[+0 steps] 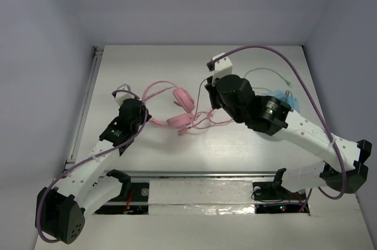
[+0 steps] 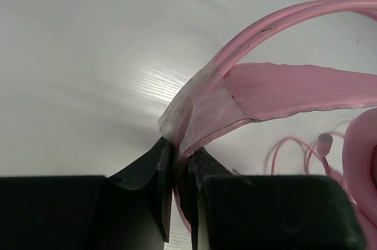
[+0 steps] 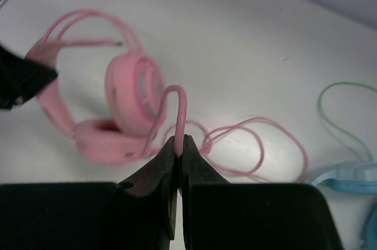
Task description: Wrap the headphones
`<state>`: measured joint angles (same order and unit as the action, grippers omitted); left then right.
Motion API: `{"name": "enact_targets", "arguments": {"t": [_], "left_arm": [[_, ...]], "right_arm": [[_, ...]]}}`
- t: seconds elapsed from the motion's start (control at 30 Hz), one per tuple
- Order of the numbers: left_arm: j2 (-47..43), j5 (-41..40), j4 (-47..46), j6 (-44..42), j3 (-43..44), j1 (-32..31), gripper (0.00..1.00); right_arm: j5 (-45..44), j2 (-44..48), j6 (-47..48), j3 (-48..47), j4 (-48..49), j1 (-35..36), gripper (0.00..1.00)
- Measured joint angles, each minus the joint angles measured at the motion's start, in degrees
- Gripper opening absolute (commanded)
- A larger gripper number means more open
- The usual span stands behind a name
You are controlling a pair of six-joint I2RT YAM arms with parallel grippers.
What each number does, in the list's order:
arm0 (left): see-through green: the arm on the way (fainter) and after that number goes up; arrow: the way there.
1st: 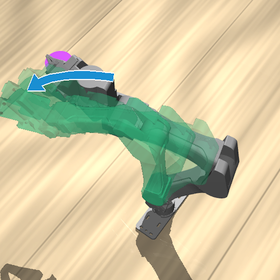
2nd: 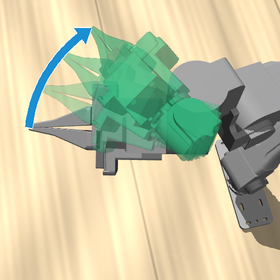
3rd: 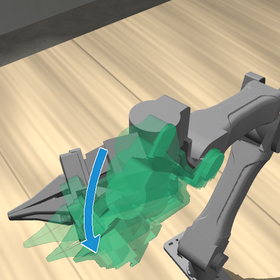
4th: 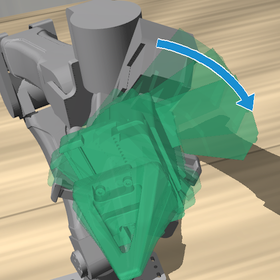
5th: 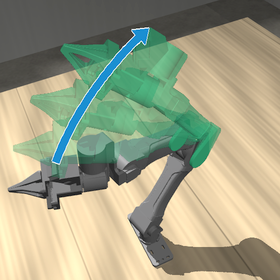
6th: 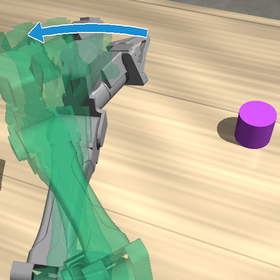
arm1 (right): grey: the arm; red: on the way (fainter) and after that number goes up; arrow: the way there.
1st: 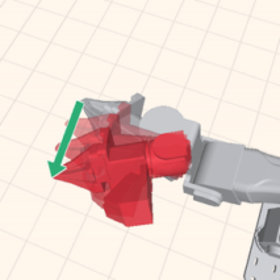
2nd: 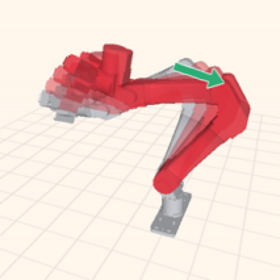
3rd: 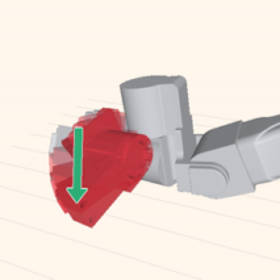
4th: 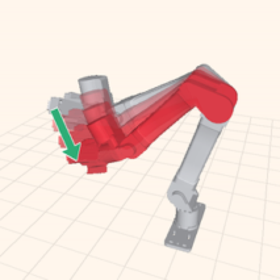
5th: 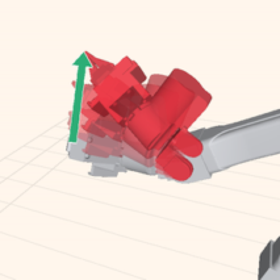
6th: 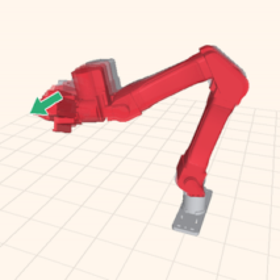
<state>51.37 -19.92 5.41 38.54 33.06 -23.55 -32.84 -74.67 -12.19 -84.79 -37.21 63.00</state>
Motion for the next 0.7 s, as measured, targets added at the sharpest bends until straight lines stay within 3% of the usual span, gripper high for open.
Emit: {"name": "enact_targets", "arguments": {"t": [0.1,0.37,0.7], "left_arm": [[0.6,5.0,0.6,-2.1,0.1,0.0,0.0],[7.2,17.9,0.9,-6.2,0.8,-1.3,0.0],[10.8,30.3,1.9,-11.3,4.9,-4.9,0.0]], "right_arm": [[-1.0,-0.6,5.7,-1.6,4.0,-3.0,0.0],[7.9,-8.9,17.3,-7.8,7.8,-3.3,0.0],[15.0,-18.4,21.8,-11.7,9.4,-9.9,0.0]]}}
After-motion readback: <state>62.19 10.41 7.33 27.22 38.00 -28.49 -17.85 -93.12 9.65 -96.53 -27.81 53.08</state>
